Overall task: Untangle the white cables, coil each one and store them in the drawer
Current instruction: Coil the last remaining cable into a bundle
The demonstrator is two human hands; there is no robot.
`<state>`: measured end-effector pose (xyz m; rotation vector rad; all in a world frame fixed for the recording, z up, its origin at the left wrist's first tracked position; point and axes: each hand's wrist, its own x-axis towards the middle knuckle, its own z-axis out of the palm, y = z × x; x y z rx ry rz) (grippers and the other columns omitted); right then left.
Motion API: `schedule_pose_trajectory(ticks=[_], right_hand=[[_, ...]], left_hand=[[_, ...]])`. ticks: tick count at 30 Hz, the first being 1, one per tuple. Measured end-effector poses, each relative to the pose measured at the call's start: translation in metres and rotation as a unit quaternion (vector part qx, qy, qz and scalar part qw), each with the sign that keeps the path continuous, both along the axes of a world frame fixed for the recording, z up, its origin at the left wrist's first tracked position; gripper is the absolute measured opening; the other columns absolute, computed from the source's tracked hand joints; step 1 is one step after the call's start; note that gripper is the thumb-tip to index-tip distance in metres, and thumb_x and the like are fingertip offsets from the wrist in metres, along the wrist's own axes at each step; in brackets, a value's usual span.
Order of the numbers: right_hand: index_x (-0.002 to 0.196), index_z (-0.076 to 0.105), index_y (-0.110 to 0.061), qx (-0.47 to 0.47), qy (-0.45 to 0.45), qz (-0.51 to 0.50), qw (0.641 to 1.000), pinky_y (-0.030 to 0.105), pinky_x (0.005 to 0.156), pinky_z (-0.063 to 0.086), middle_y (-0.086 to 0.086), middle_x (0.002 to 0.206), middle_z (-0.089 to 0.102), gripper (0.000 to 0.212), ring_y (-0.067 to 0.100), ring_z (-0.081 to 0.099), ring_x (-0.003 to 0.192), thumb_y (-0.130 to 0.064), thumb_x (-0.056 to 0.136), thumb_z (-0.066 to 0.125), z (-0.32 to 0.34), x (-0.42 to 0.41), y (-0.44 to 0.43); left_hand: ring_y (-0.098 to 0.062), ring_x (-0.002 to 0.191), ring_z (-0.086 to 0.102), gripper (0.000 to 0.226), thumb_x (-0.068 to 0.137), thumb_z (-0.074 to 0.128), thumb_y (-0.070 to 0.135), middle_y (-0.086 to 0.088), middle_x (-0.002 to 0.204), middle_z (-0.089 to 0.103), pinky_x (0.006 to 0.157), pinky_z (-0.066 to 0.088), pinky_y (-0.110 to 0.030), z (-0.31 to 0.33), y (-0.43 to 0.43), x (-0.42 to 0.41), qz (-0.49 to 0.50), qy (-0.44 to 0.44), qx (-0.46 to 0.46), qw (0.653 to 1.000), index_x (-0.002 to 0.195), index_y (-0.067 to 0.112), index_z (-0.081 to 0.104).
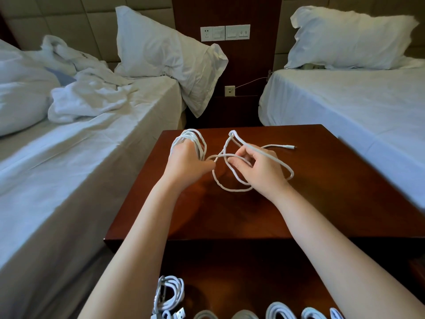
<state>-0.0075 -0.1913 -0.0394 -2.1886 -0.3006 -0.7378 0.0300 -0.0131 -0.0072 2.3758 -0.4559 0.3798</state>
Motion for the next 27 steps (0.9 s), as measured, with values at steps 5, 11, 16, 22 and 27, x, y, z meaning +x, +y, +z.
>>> schedule_pose_trajectory(ticks=[5, 11, 16, 22, 27], right_hand=[[0.085, 0.065, -0.014, -0.061, -0.132, -0.022, 0.989, 0.013, 0.06, 0.037, -0.012, 0.074, 0.052, 0.018, 0.005, 0.048, 0.068, -0.029, 0.091, 0.058, 0.004, -0.007, 0.006], [0.119, 0.062, -0.012, 0.058, -0.158, 0.138, 0.976, 0.026, 0.058, 0.047, 0.002, 0.066, 0.062, 0.027, 0.014, 0.057, 0.059, -0.014, 0.095, 0.048, 0.019, -0.021, 0.029], [0.142, 0.043, -0.011, 0.201, -0.09, 0.093, 0.971, 0.02, 0.083, 0.052, 0.002, 0.098, 0.069, 0.043, 0.01, 0.066, 0.092, -0.011, 0.099, 0.047, 0.029, -0.013, 0.021], [0.154, 0.02, -0.022, 0.124, 0.131, -0.033, 0.983, 0.027, 0.108, 0.033, -0.002, 0.151, 0.04, 0.061, 0.013, 0.038, 0.138, -0.039, 0.101, 0.044, 0.014, 0.002, -0.002], [0.155, 0.013, -0.03, 0.174, 0.273, 0.073, 0.943, 0.042, 0.116, 0.022, -0.008, 0.158, 0.026, 0.094, 0.017, 0.024, 0.145, -0.069, 0.078, 0.049, 0.015, -0.002, -0.007]], left_hand=[[-0.01, 0.045, 0.031, 0.049, 0.073, 0.071, 0.008, 0.001, 0.047, 0.034, 0.04, 0.026, -0.018, -0.007, 0.008, 0.008, 0.01, 0.006, 0.003, 1.0, 0.046, 0.012, 0.03], [-0.014, 0.048, 0.036, 0.042, 0.072, 0.07, 0.008, -0.001, 0.049, 0.037, 0.045, 0.026, -0.026, -0.013, 0.008, 0.01, -0.017, 0.025, 0.016, 0.999, 0.05, 0.01, 0.036], [-0.006, 0.039, 0.032, 0.048, 0.072, 0.068, 0.001, 0.006, 0.043, 0.035, 0.038, 0.024, -0.015, -0.011, 0.006, 0.007, -0.04, 0.02, -0.004, 0.999, 0.044, 0.016, 0.032], [-0.006, 0.042, 0.035, 0.046, 0.074, 0.069, 0.003, 0.005, 0.046, 0.038, 0.037, 0.027, -0.014, -0.008, 0.006, 0.005, -0.027, 0.009, -0.023, 0.999, 0.046, 0.016, 0.036], [-0.007, 0.042, 0.038, 0.045, 0.077, 0.069, 0.007, 0.006, 0.048, 0.04, 0.044, 0.028, -0.018, -0.006, 0.007, 0.006, -0.04, -0.025, -0.06, 0.997, 0.048, 0.018, 0.037]])
